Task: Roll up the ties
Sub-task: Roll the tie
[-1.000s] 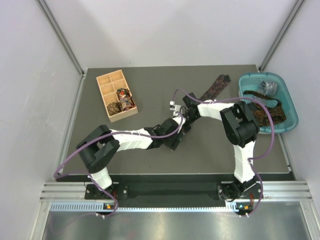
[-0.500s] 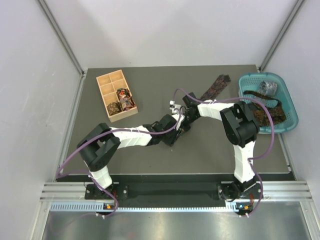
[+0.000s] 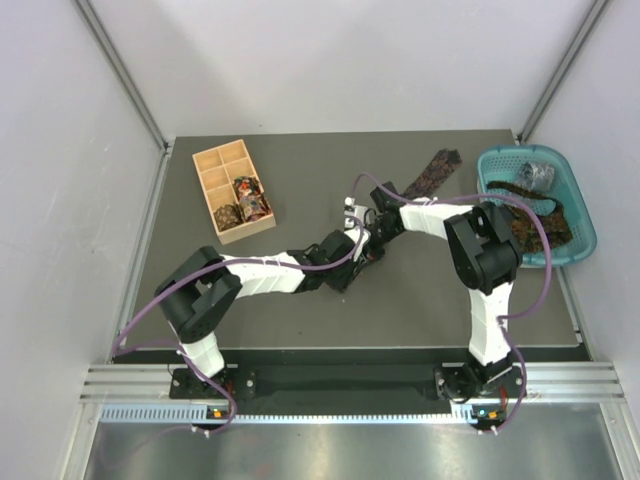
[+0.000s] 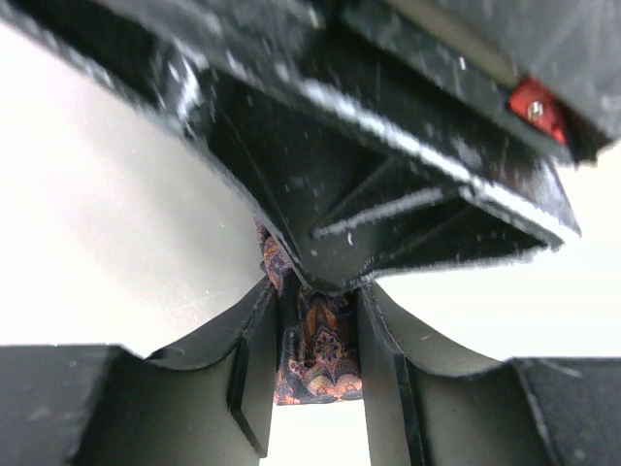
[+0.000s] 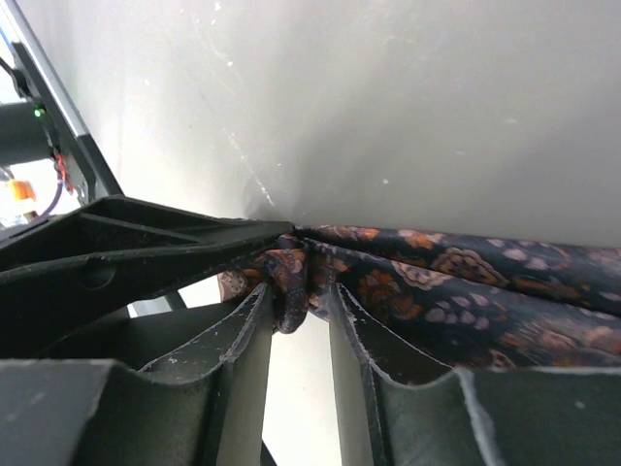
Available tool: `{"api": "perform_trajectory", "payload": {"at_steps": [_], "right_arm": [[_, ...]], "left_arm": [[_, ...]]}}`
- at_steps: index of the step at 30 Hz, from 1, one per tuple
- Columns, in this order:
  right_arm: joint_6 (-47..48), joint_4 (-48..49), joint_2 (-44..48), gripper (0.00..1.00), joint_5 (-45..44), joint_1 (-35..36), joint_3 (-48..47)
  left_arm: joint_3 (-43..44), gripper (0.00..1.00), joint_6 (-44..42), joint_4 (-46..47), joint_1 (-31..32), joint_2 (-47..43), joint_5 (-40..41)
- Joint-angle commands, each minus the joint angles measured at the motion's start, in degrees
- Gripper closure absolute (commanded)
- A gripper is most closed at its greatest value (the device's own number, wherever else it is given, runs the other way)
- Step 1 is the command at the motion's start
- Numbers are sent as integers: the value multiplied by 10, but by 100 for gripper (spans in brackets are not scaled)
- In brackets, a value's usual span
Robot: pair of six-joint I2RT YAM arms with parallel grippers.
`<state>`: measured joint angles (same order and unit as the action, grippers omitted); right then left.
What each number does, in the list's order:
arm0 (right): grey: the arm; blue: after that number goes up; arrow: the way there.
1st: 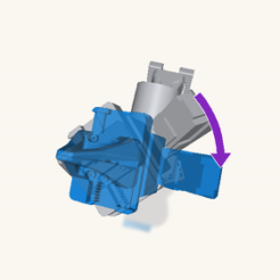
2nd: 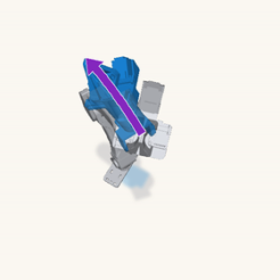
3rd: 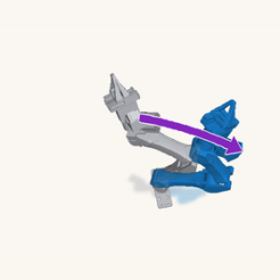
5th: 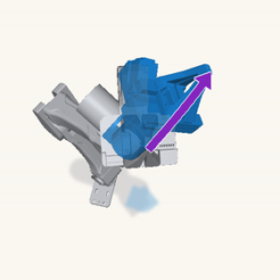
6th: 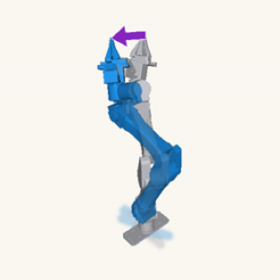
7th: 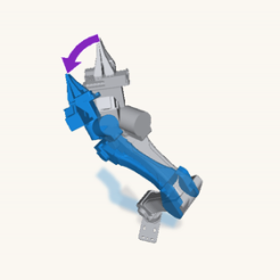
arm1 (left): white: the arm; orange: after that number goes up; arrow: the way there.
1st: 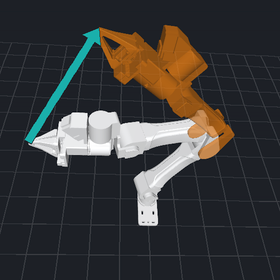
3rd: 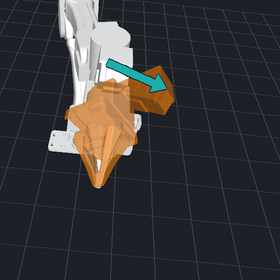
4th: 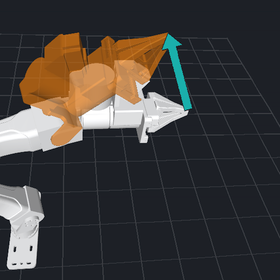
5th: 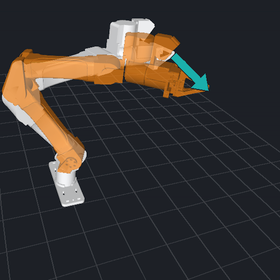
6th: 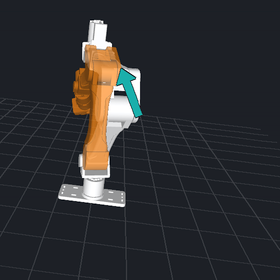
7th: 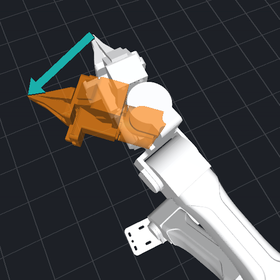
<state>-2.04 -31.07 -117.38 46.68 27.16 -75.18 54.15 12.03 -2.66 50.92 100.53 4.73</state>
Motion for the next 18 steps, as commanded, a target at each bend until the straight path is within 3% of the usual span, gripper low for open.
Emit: {"api": "perform_trajectory", "payload": {"at_steps": [1, 11, 17, 18], "right_arm": [[-22, 14, 36, 70, -1, -17, -15], [-82, 101, 101, 61, -6, -66, 33], [-117, 167, 203, 58, -82, -110, 131], [-124, 174, 223, 62, -105, -110, 150]], "left_arm": [[-6, 60, 4, -26, 16, 28, 7], [-1, 56, 4, -37, 30, 37, 35], [7, 55, 4, -48, 32, 43, 46], [10, 55, 4, -51, 32, 44, 47]]}}
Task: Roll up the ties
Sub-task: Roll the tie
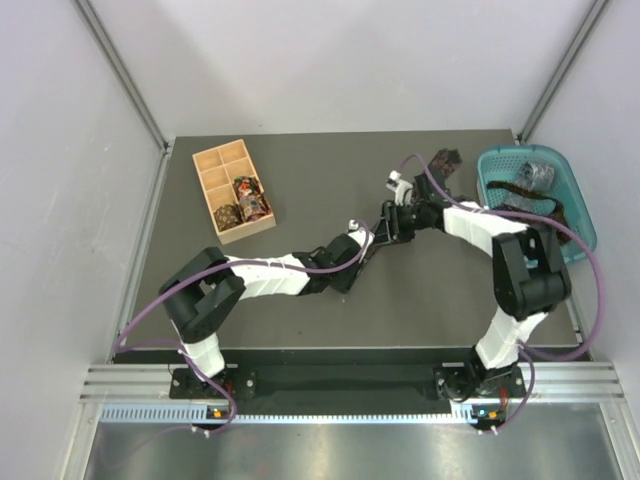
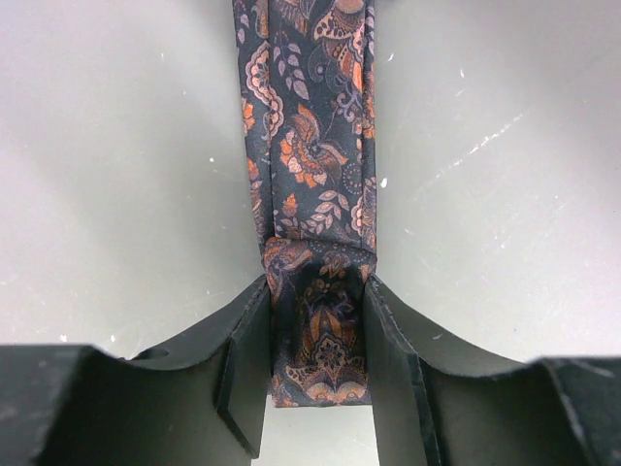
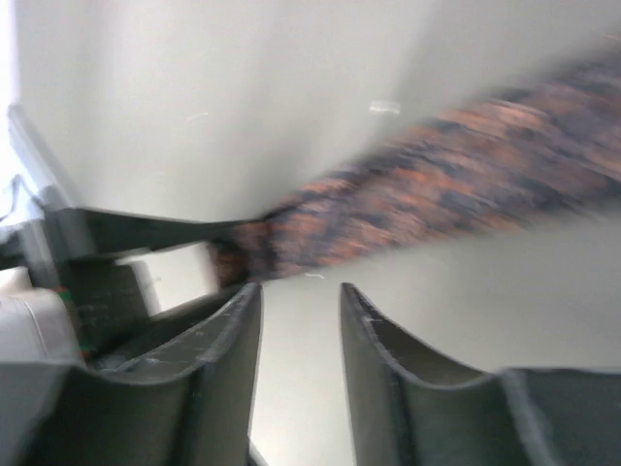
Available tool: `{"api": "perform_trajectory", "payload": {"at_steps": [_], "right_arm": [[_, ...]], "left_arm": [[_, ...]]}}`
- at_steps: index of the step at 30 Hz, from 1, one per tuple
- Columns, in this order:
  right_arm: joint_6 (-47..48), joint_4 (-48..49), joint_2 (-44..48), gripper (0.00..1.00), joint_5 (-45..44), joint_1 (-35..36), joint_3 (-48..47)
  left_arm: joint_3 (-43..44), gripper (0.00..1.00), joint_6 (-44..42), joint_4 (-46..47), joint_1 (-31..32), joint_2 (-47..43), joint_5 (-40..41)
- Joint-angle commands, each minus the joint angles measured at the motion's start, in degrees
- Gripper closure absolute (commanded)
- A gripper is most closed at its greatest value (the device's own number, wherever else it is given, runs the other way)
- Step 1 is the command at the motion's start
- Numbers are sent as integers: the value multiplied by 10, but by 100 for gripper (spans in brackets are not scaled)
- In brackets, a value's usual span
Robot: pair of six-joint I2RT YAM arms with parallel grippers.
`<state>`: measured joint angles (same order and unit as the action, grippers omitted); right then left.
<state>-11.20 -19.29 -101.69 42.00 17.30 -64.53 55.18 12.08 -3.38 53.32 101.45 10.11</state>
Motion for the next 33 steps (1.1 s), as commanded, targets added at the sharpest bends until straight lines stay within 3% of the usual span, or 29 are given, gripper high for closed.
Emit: {"api": "perform_trajectory", "payload": {"at_steps": [1, 3, 9, 12, 15, 16, 20, 25, 28, 33], "right_arm": [[-33, 57, 110, 64, -159, -3, 62], [-39, 79, 192, 65, -285, 30, 132], [-69, 131, 401, 66, -486, 137, 292], [-56, 140, 512, 69, -601, 259, 333], [-28, 149, 548, 68, -681, 337, 355], [-20, 149, 550, 68, -708, 399, 358], [5, 168, 520, 68, -842, 559, 355], [88, 231, 415, 67, -987, 767, 342], [101, 178, 318, 64, -1011, 803, 290], [58, 25, 97, 57, -1029, 782, 124]], "left_arm": [[1, 55, 4, -46, 8, 35, -8], [4, 56, 4, -50, 8, 37, -11], [15, 60, 2, -64, 9, 46, -13], [22, 61, 1, -72, 9, 55, -16], [30, 61, 1, -81, 9, 61, -17], [33, 61, 1, -86, 9, 63, -16], [46, 61, 2, -103, 9, 71, -21], [59, 62, 2, -121, 9, 87, -32], [71, 62, 3, -132, 9, 99, -35], [90, 63, 8, -167, 9, 115, -41]]}}
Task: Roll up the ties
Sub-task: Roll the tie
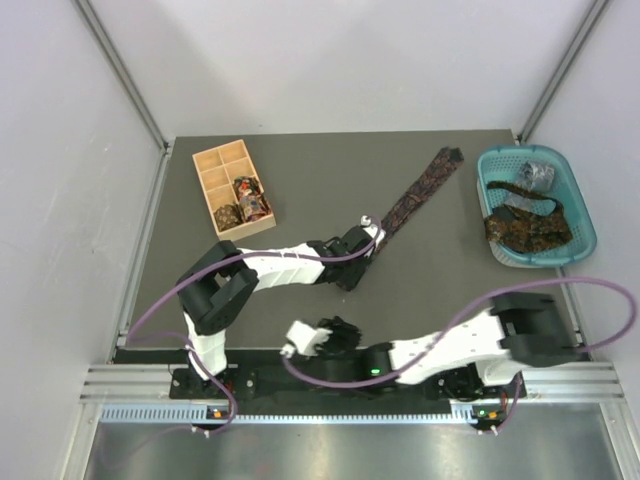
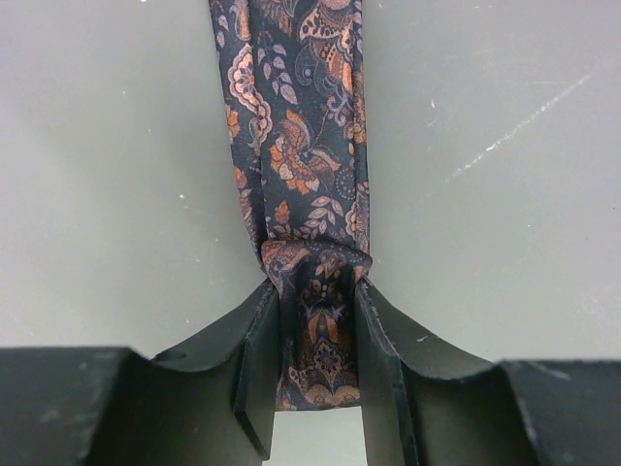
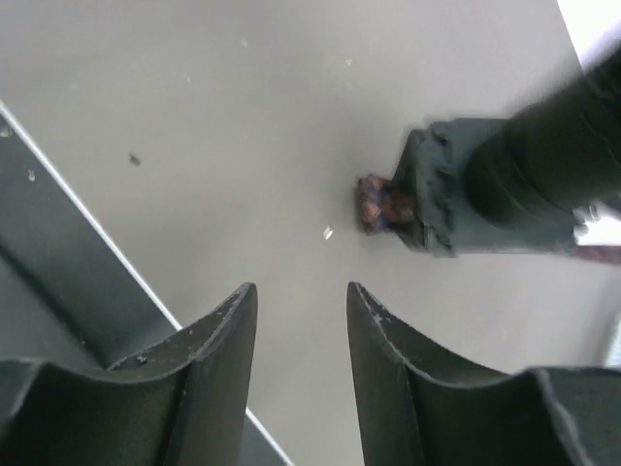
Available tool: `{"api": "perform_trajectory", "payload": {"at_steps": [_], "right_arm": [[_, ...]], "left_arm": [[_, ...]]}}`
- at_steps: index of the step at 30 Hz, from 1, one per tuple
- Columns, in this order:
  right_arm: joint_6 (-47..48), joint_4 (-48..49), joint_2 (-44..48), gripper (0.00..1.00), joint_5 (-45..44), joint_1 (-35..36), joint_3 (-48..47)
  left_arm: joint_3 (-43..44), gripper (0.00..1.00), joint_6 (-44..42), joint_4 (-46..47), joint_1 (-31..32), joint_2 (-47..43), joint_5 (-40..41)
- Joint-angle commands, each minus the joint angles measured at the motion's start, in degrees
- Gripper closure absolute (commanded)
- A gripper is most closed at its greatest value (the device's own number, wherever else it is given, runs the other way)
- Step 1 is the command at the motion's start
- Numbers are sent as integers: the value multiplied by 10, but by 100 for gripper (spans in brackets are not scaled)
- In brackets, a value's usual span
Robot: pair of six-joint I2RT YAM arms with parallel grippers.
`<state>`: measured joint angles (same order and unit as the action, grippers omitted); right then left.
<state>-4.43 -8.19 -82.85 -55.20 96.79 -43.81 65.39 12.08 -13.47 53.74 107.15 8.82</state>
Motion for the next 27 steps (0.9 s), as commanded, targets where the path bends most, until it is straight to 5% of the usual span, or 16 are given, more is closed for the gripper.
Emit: {"api": "perform_trajectory", "payload": {"at_steps": [1, 9, 27], "right_arm": [[-23, -143, -121, 58, -62, -20, -109], [-24, -203, -284, 54, -77, -130, -225], [107, -137, -364, 52, -65, -216, -260]], "left_arm": [[-9, 63, 9, -71, 4, 63, -30], [30, 64, 25, -143, 3, 96, -44], [130, 66, 35, -264, 0, 153, -71]]}}
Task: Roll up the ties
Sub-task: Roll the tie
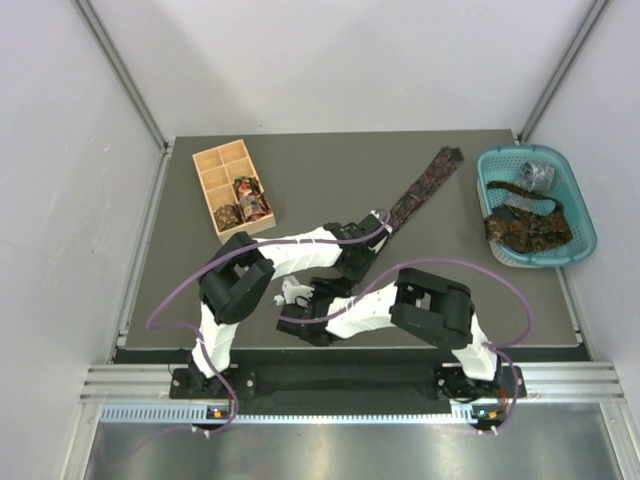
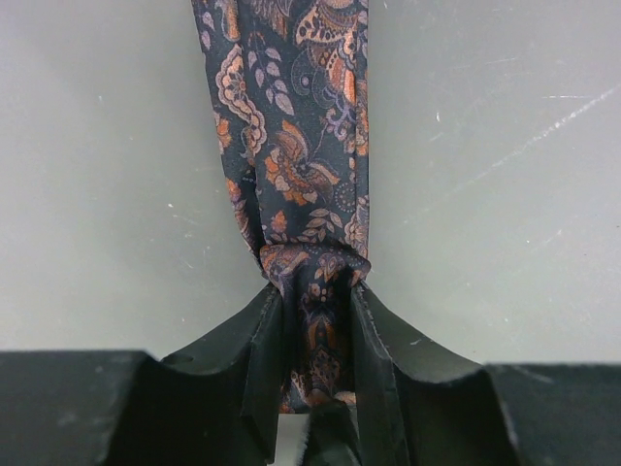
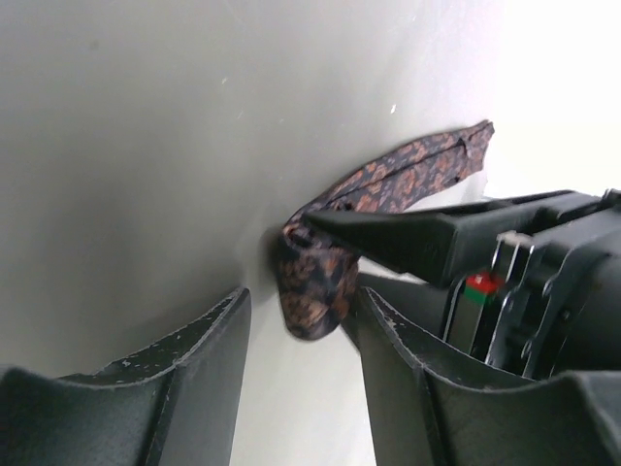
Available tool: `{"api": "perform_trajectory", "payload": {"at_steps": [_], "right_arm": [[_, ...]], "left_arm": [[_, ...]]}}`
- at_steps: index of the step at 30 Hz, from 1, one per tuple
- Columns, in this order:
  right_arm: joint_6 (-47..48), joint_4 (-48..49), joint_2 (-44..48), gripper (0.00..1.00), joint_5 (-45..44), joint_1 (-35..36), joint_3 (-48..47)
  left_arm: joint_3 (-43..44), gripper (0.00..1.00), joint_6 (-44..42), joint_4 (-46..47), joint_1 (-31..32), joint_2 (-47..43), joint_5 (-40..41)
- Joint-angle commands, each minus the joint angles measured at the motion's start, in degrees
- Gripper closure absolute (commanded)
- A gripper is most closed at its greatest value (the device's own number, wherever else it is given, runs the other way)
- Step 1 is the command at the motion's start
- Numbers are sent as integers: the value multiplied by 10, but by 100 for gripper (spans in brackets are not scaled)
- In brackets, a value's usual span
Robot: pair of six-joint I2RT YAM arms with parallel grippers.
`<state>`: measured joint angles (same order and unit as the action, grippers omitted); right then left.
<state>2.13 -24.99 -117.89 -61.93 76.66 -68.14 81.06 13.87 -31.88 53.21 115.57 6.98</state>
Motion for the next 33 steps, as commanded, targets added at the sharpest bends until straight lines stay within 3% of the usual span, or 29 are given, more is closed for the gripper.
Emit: {"api": "perform_trajectory", "payload": {"at_steps": [1, 9, 19, 27, 33], "right_arm": [[48, 39, -17, 52, 2, -17, -15], [61, 14, -51, 61, 8, -49, -32], [9, -52, -68, 97, -4, -55, -74], [5, -52, -74, 100, 4, -37, -89], [6, -52, -64, 100, 14, -31, -93]], "left_arm": [[-25, 66, 16, -83, 5, 73, -55], [-1, 66, 16, -109, 1, 91, -60], [3, 66, 13, -107, -3, 71, -65], [33, 54, 14, -101, -7, 55, -64], [91, 30, 13, -100, -19, 34, -67]]}}
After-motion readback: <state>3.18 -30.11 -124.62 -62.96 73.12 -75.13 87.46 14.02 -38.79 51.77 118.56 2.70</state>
